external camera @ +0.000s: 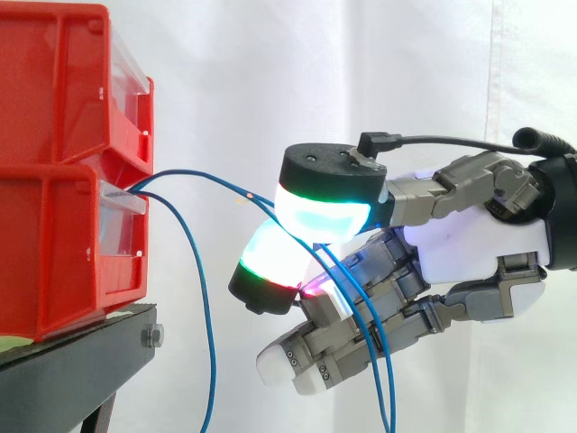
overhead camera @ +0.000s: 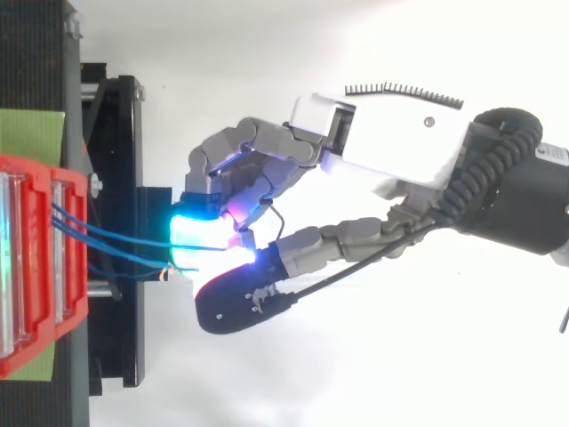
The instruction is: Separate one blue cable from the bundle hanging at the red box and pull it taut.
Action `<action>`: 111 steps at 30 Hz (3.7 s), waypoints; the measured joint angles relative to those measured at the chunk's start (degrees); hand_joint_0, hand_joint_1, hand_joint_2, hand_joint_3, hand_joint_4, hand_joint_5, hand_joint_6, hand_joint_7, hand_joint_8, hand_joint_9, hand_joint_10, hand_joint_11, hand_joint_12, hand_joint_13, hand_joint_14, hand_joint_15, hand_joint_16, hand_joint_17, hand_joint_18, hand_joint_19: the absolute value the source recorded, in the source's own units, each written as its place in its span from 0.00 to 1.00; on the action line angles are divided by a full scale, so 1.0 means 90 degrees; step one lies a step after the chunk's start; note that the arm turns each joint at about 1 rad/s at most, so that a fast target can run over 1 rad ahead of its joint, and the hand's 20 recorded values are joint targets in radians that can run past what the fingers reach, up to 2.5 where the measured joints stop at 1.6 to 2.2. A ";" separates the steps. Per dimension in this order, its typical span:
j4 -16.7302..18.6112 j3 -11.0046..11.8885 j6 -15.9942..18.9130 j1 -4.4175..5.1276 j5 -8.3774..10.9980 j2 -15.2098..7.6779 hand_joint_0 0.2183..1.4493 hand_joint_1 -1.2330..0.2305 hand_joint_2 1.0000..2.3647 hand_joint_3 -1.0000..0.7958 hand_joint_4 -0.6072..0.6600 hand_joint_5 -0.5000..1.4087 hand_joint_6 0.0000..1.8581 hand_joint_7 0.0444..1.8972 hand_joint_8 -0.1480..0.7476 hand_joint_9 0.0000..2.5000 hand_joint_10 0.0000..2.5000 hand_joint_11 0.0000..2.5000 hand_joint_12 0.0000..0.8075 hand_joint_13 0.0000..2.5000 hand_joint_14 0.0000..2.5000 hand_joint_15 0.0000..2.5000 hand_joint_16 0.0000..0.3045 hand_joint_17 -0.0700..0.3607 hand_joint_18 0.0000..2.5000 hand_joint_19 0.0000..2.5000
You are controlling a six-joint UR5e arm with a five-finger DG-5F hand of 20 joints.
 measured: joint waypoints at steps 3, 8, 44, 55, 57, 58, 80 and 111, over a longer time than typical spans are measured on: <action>0.0000 0.0003 0.0022 0.0000 0.0000 0.0001 0.44 0.23 0.00 0.28 0.49 0.14 0.50 0.52 0.45 0.39 0.01 0.45 0.35 0.28 0.01 0.14 0.10 0.32 0.18 0.10; -0.0002 0.0003 0.0042 -0.0002 0.0000 0.0001 0.30 0.24 0.00 0.28 0.52 0.14 0.49 0.51 0.46 0.39 0.01 0.45 0.35 0.28 0.01 0.15 0.10 0.32 0.18 0.11; -0.0729 0.0283 0.0125 -0.0038 -0.0019 0.0031 0.37 0.25 0.00 0.28 0.55 0.14 0.50 0.51 0.46 0.41 0.01 0.46 0.37 0.31 0.01 0.18 0.12 0.36 0.22 0.15; -0.0785 0.0292 0.0137 -0.0041 -0.0009 0.0065 0.24 0.42 0.00 0.28 0.58 0.15 0.48 0.47 0.50 0.43 0.01 0.47 0.41 0.33 0.01 0.19 0.14 0.38 0.22 0.17; -0.0828 0.0292 0.0137 -0.0046 -0.0004 0.0087 0.26 0.46 0.00 0.28 0.57 0.15 0.47 0.48 0.48 0.42 0.01 0.46 0.40 0.32 0.01 0.19 0.13 0.37 0.22 0.17; -0.0867 0.0293 0.0134 -0.0049 0.0000 0.0108 0.28 0.48 0.00 0.28 0.56 0.15 0.47 0.49 0.48 0.42 0.01 0.47 0.40 0.32 0.01 0.19 0.13 0.37 0.21 0.18; -0.1318 0.0300 0.0135 -0.0124 0.0010 0.0350 0.33 0.40 0.01 0.38 0.54 0.15 0.49 0.53 0.48 0.42 0.01 0.48 0.40 0.32 0.01 0.20 0.13 0.37 0.22 0.18; -0.1325 0.0292 0.0221 -0.0152 0.0010 0.0345 0.39 0.37 0.01 0.40 0.41 0.13 0.51 0.55 0.40 0.45 0.01 0.71 0.39 0.34 0.01 0.26 0.12 0.35 0.21 0.17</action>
